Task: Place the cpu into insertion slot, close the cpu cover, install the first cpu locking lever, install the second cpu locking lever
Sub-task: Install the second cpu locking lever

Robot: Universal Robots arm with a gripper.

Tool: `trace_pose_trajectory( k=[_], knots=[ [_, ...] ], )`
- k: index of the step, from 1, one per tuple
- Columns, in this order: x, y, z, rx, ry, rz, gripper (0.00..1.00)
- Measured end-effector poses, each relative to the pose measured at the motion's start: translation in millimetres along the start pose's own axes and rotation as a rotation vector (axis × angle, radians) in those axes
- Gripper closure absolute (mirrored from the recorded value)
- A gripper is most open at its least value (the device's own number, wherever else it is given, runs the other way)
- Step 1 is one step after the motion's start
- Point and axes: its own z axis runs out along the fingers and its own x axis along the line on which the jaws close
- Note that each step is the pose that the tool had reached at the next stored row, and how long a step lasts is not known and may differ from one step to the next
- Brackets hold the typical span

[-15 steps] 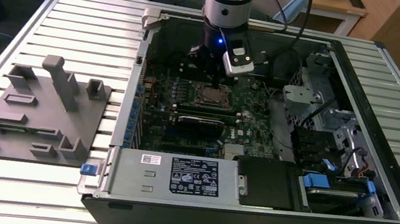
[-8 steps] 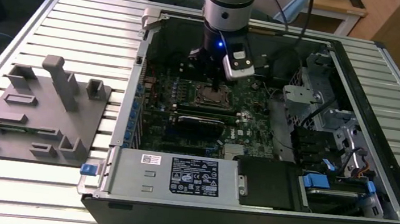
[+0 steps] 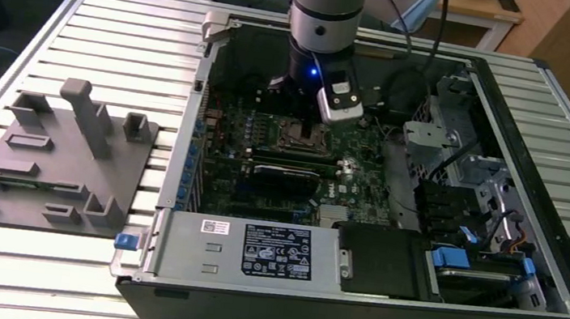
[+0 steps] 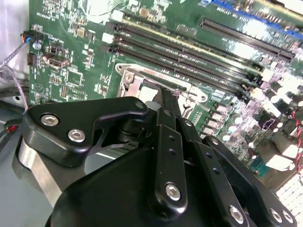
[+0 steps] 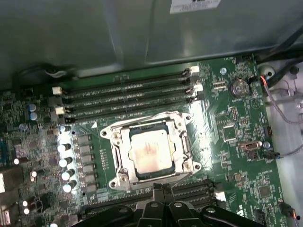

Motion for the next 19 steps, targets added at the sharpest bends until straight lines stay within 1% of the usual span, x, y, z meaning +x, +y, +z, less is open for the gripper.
trace_pose_trajectory(
  k=[3,7,11,16,19],
  knots=[
    [0.3,-1.3,2.5,-0.001,0.0004,-0.008,0.9],
    [0.6,-2.2,4.7,-0.0033,0.002,-0.037,0.9],
    [2.2,-5.1,6.5,-0.0045,0.0027,-0.05,0.9],
    [11.2,-7.7,11.1,-0.0051,0.0031,-0.057,0.9],
    [15.3,-9.4,13.3,-0.0053,0.0032,-0.06,0.9]
  ],
)
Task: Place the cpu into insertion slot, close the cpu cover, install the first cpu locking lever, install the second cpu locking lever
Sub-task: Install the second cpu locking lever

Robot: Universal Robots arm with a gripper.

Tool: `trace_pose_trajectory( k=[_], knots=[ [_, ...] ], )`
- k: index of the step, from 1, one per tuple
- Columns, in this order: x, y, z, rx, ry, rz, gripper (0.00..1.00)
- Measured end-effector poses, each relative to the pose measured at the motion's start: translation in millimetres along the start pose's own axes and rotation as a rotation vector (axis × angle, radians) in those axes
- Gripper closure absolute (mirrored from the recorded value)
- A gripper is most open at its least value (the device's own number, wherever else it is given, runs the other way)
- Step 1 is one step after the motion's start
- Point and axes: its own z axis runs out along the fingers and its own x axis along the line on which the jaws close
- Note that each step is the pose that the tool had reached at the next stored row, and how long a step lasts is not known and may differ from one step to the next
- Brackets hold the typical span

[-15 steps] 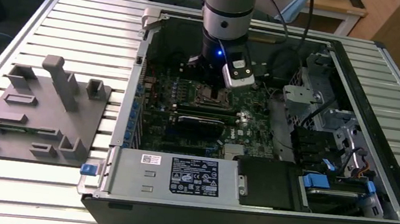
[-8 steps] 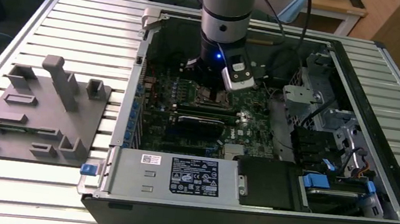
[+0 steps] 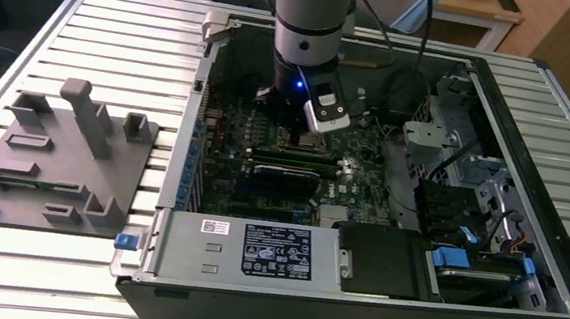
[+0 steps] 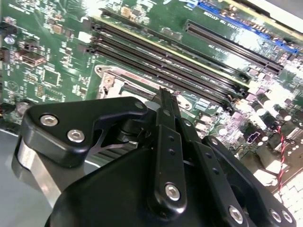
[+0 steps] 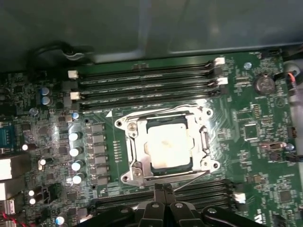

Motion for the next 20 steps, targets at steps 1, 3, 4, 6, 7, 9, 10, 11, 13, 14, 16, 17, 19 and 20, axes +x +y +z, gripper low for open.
trace_pose_trajectory(
  k=[1,3,4,6,7,9,10,11,13,14,16,17,19,20],
  knots=[
    [0.6,-0.4,0.4,-0.0002,0.0,-0.001,0.9],
    [1.6,-1.1,0.8,-0.0002,0.0001,-0.002,0.9],
    [2.5,-1.6,1.3,-0.0002,0.0001,-0.002,0.9],
    [4.9,-2.9,2.0,-0.0002,0.0002,-0.002,0.9],
    [6.0,-3.5,2.3,-0.0002,0.0001,-0.002,0.9],
    [8.7,-4.6,3.9,-0.0003,0.0001,-0.002,0.9],
    [10.1,-5.1,5.5,-0.0003,0.0,-0.002,0.9],
    [11.6,-5.6,7.1,-0.0002,0.0001,-0.002,0.9],
    [13.9,-6.2,9.2,-0.0001,0.0002,-0.002,0.9],
    [14.2,-6.2,9.3,-0.0001,0.0002,-0.002,0.9],
    [14.2,-6.2,9.3,0.0,0.0002,-0.002,0.9],
    [14.2,-6.2,9.3,-0.0001,0.0002,-0.002,0.9],
    [14.4,-6.3,9.5,-0.0002,0.0001,-0.002,0.9],
    [15.4,-6.4,9.9,-0.0004,-0.0003,-0.002,0.9]
  ],
)
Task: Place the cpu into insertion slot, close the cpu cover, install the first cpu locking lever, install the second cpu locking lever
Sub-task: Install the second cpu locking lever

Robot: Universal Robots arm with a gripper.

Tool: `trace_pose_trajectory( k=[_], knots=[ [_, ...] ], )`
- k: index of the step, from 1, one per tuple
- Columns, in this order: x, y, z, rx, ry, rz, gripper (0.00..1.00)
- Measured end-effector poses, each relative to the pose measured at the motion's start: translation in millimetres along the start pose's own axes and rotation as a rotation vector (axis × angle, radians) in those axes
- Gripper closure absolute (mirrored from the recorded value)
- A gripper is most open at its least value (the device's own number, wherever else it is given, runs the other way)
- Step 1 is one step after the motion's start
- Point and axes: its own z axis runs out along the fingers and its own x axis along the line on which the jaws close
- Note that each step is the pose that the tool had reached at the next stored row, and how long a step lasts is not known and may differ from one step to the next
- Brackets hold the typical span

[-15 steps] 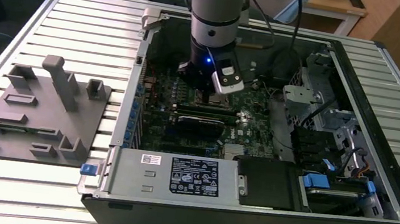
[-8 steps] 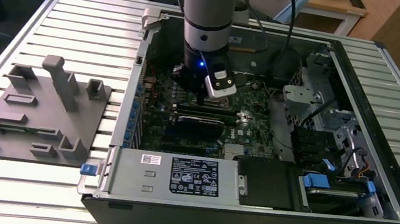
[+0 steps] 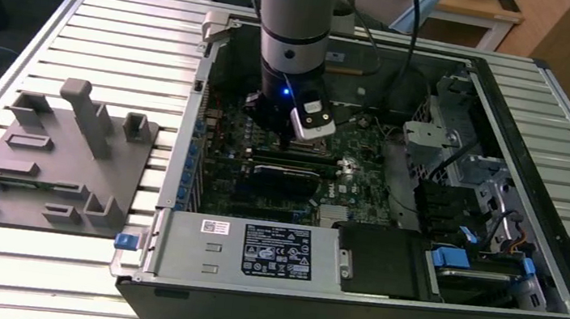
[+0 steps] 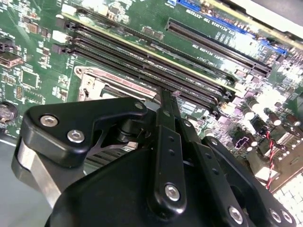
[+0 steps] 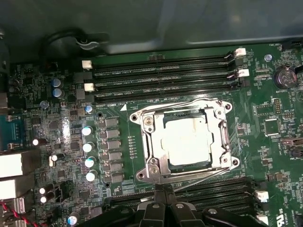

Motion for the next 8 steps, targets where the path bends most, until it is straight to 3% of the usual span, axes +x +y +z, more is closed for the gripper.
trace_pose_trajectory(
  k=[8],
  knots=[
    [5.9,-1.0,3.6,0.0,-0.0004,0.0,0.9]
  ],
)
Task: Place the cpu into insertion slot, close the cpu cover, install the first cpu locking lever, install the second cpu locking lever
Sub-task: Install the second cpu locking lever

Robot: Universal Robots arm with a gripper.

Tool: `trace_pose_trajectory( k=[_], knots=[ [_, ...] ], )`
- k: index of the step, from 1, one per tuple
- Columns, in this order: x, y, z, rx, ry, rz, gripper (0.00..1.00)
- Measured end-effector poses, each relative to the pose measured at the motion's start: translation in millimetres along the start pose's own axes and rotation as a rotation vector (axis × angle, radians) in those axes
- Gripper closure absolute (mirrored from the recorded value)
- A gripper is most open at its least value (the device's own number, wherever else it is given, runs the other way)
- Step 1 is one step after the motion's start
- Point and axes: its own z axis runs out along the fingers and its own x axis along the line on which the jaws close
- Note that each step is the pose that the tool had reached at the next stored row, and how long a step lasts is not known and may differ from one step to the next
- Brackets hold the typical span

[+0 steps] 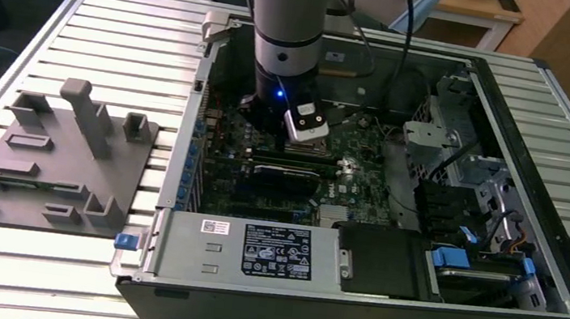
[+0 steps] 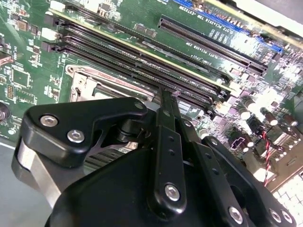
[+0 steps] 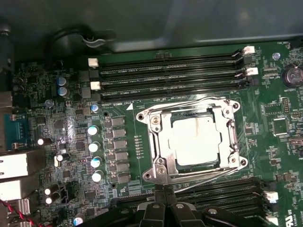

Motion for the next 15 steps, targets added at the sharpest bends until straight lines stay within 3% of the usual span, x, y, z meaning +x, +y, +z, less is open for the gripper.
trace_pose_trajectory(
  k=[4,15],
  knots=[
    [0.7,-0.2,0.9,0.0002,0.0003,0.0,0.9],
    [2.6,-1.3,4.6,-0.015,0.002,0.001,0.9]
  ],
)
